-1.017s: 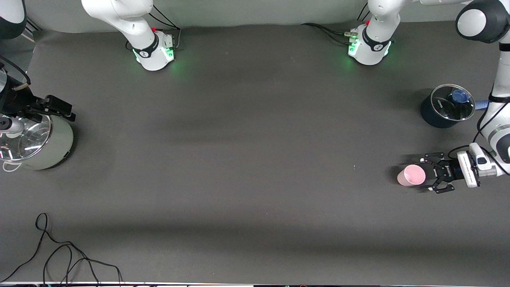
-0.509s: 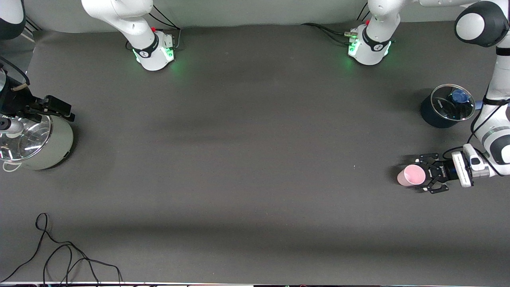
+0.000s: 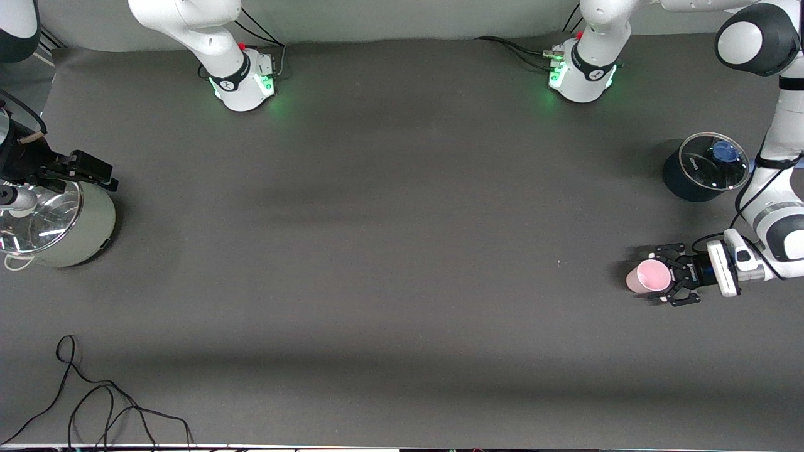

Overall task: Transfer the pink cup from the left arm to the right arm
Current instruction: 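Close the left gripper around the pink cup and lift it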

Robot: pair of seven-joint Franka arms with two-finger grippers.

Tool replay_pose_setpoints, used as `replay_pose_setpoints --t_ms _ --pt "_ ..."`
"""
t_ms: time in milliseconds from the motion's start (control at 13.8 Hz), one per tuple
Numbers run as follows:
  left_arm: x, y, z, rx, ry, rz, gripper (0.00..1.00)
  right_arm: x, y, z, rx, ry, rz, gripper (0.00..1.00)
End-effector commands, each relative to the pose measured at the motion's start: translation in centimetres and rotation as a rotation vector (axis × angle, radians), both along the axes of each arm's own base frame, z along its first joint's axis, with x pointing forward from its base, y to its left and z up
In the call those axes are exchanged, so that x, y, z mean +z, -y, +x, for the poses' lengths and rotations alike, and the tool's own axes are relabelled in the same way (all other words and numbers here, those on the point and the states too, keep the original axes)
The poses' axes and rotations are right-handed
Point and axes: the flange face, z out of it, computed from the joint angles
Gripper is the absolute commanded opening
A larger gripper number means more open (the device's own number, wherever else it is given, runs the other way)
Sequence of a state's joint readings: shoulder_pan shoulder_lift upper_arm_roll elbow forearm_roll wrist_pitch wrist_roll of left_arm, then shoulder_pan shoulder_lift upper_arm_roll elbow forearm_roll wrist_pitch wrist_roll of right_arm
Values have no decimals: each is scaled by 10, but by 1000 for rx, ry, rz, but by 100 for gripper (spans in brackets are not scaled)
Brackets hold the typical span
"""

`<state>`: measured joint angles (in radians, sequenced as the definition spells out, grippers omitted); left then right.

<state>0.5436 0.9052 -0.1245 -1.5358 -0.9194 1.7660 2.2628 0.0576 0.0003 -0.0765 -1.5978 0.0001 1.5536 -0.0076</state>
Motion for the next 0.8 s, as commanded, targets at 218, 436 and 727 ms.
replay_pose_setpoints --t_ms 218,436,727 --pt "10 12 16 -24 55 1 0 3 1 -5 -4 11 4 100" --pt "17 36 26 -36 62 -27 0 4 1 -6 -3 12 4 100" --pt "42 95 58 -2 47 -56 0 5 1 -6 -1 15 4 100"
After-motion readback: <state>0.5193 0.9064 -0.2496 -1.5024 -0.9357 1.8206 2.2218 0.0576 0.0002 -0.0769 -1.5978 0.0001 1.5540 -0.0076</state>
